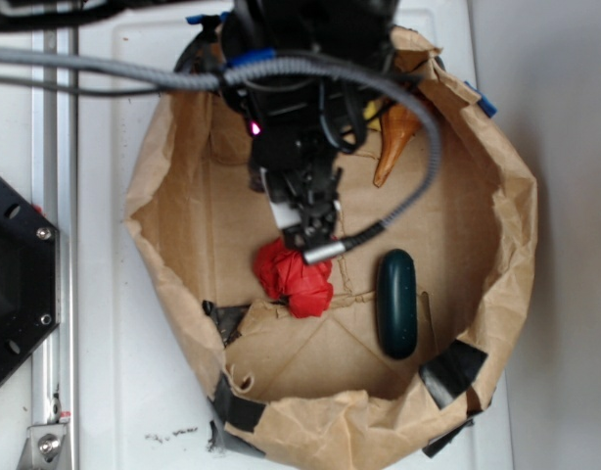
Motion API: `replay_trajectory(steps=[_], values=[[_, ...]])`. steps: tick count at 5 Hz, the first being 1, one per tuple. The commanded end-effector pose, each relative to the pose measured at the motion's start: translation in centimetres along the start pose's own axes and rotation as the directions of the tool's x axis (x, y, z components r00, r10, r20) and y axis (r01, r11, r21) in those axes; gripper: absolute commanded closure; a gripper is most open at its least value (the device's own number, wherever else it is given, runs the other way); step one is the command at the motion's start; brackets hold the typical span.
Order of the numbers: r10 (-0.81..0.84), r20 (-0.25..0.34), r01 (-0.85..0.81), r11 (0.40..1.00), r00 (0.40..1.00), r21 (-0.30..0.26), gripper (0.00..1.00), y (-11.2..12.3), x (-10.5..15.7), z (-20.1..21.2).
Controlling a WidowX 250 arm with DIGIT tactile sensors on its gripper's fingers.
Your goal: Grab the rock.
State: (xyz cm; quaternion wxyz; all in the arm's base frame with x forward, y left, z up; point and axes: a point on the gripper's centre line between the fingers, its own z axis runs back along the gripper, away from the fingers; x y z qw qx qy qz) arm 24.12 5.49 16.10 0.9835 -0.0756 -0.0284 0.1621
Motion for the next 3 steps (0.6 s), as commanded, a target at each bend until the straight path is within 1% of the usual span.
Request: replay_trajectory(steps=[1, 2, 3], values=[[-0.159, 0.074, 0.16, 0.987, 0.984, 0.002, 1.0, -2.29, 0.52, 3.17], [-0.155, 0.087, 0.159, 0.987, 0.984, -0.035, 1.0, -2.02, 1.37, 2.97], [-0.173, 0.125, 0.176, 0.984, 0.977, -0.007, 1.0, -2.15, 1.26, 2.54]])
